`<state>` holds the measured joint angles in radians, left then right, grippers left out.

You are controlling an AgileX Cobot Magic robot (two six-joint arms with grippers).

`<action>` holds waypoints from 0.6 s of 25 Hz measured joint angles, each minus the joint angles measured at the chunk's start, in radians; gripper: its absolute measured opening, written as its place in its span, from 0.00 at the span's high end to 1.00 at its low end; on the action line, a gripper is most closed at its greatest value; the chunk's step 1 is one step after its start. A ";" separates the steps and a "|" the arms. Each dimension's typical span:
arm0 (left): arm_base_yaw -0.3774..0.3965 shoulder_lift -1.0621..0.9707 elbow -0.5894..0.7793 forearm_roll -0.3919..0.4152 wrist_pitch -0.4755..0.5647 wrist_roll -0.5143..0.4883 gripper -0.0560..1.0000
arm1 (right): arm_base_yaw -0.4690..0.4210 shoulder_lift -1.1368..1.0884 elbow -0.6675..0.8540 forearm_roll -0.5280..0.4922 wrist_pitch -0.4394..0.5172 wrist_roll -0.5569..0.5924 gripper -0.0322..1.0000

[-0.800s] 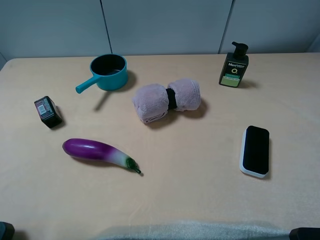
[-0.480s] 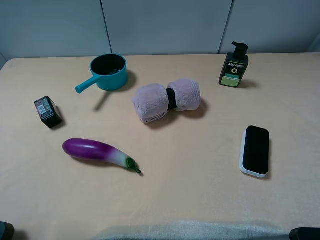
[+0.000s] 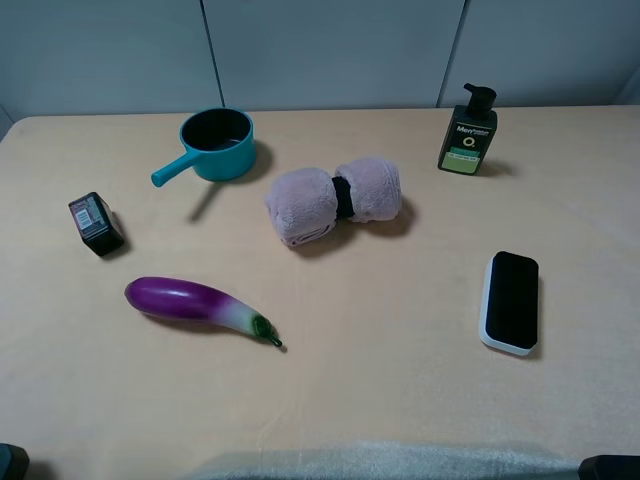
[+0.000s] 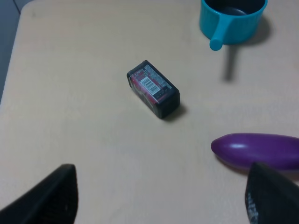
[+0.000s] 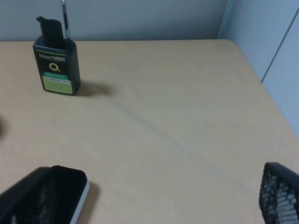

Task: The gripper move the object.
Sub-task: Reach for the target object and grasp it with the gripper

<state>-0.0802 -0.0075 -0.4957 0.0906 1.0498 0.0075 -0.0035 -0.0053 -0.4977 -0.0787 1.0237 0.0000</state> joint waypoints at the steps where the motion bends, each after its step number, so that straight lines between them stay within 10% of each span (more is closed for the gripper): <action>1: 0.000 0.000 0.000 0.000 0.000 0.000 0.19 | 0.000 0.000 0.000 0.002 0.000 0.000 0.33; 15: 0.000 0.000 0.000 0.000 0.000 0.000 0.19 | 0.000 0.046 -0.019 0.018 -0.005 0.047 0.33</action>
<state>-0.0802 -0.0075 -0.4957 0.0906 1.0498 0.0075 -0.0035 0.0403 -0.5162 -0.0604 1.0187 0.0472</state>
